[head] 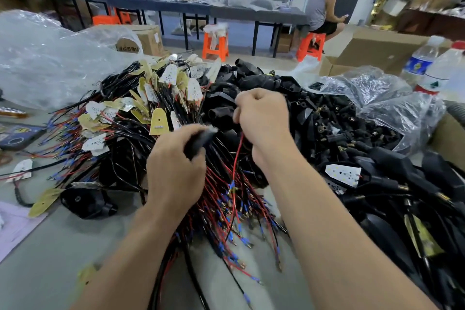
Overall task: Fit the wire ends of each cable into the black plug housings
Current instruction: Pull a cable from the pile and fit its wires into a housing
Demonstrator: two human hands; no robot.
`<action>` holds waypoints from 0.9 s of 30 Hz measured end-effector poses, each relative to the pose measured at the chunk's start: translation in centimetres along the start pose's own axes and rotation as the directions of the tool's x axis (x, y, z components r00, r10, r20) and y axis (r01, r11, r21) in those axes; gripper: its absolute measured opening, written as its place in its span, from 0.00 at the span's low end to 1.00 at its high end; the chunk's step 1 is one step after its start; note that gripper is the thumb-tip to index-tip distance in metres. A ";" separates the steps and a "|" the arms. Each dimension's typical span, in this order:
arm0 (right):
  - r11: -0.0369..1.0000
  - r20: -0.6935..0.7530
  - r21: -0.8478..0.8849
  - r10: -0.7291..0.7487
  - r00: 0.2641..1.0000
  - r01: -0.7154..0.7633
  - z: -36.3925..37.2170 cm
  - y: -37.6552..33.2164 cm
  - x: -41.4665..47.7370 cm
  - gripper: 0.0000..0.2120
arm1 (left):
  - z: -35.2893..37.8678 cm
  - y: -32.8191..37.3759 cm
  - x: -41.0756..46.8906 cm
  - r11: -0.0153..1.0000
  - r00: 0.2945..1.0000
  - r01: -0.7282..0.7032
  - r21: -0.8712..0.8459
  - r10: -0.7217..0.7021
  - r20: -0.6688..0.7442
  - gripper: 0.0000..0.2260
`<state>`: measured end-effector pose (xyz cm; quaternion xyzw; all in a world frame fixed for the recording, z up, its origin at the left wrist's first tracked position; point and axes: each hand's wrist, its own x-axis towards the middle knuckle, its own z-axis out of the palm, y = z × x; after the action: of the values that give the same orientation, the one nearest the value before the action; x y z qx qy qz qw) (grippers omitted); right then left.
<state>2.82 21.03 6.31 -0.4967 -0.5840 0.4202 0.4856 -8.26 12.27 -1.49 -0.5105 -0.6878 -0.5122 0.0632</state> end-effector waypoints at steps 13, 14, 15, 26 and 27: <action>0.829 0.358 -0.471 -0.132 0.924 0.301 -6.0 -1.9 0.1 0.16 | 1.5 0.3 0.0 0.973 0.983 -0.019 0.232 -0.024 0.180 0.18; 0.820 0.381 -0.491 -0.103 0.919 0.295 -6.2 -1.4 -0.4 0.17 | 1.4 0.4 0.0 0.973 0.985 -0.014 0.230 -0.027 0.173 0.15; 0.847 0.339 -0.462 -0.104 0.935 0.262 -6.5 -0.6 -0.7 0.17 | 1.3 0.4 -0.1 0.976 0.988 -0.014 0.219 -0.020 0.152 0.12; 0.925 0.378 0.333 0.048 0.924 -0.184 -8.6 5.8 -5.7 0.13 | 1.8 3.8 -2.5 0.913 0.975 0.192 -0.359 -0.137 0.174 0.11; 0.905 0.387 0.371 0.055 0.920 -0.210 -8.8 6.0 -5.8 0.12 | 1.9 3.9 -2.6 0.896 0.965 0.227 -0.382 -0.155 0.210 0.11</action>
<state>12.67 16.30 1.16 -0.3367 -0.5289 0.6499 0.4297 -3.26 11.90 -1.47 -0.4852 -0.6172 -0.5999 -0.1542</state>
